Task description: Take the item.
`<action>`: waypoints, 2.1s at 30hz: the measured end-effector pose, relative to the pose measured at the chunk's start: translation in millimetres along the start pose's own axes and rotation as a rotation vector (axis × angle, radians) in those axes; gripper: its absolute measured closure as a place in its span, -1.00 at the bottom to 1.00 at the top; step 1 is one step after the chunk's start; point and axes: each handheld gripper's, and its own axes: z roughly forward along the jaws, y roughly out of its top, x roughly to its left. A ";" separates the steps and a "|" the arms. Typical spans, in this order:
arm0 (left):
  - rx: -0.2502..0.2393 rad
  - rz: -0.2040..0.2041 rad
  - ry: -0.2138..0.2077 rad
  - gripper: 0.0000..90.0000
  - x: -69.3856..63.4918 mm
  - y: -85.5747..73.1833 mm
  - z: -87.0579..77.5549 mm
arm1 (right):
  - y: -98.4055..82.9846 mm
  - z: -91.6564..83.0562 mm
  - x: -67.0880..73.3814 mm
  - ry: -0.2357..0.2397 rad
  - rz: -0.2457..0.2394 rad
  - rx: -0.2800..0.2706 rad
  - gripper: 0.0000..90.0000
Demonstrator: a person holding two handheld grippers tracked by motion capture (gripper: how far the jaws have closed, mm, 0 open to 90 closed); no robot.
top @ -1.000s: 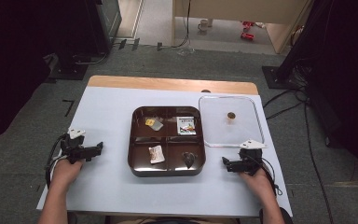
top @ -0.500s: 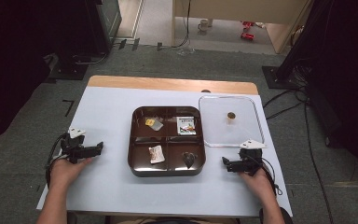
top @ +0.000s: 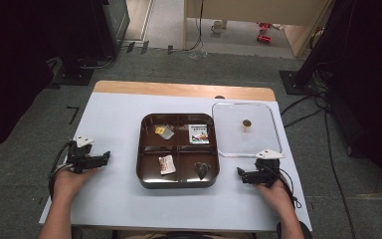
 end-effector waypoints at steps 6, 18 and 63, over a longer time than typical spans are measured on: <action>0.036 -0.041 -0.018 -0.43 1.3 5.2 -1.7 | 0.0 0.0 -0.1 0.000 0.000 0.000 -1.00; 0.052 -0.037 -0.194 -0.25 -7.8 19.2 -7.2 | -0.2 0.0 -0.7 0.004 0.001 -0.003 -1.00; -0.119 0.366 -0.536 -0.21 -102.7 84.8 -55.4 | -0.2 0.0 -0.2 0.000 0.000 0.000 -1.00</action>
